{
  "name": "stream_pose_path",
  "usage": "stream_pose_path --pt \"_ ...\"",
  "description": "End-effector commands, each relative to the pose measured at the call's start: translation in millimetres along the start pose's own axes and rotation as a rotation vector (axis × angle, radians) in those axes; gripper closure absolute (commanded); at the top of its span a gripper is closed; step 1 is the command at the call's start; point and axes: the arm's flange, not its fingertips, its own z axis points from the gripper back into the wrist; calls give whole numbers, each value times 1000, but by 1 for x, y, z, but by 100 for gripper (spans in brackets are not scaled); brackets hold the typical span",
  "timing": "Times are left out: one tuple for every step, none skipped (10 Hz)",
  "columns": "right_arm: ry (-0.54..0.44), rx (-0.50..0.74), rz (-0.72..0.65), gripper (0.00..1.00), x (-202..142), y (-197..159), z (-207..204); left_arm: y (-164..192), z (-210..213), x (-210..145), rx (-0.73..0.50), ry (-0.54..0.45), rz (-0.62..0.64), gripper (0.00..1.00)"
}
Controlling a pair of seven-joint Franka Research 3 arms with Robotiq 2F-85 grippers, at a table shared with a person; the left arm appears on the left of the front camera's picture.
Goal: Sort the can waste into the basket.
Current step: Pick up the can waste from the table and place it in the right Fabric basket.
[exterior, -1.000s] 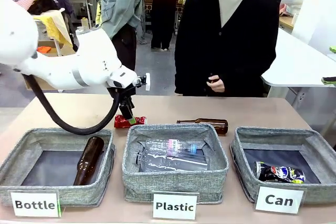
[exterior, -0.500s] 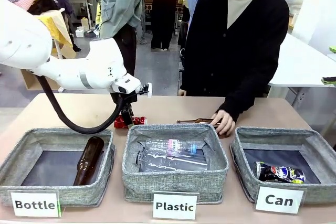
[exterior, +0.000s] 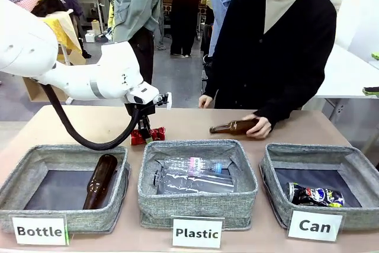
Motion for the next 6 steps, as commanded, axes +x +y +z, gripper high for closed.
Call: stream_pose_path --pt "7 -9 21 0 -2 1 2 -1 10 0 1 -4 6 94" --pt "7 -9 21 0 -2 1 2 0 15 -1 -2 -15 6 100" --pt "7 -9 21 0 -2 1 2 1 23 -3 3 -16 14 100" --pt "7 -9 21 0 -2 1 2 -1 38 -8 -2 -25 19 100" --pt "7 -9 21 0 -2 1 2 -6 63 -16 -21 -55 10 100" --pt "7 -9 21 0 -2 1 2 -16 94 -26 2 -82 20 100"
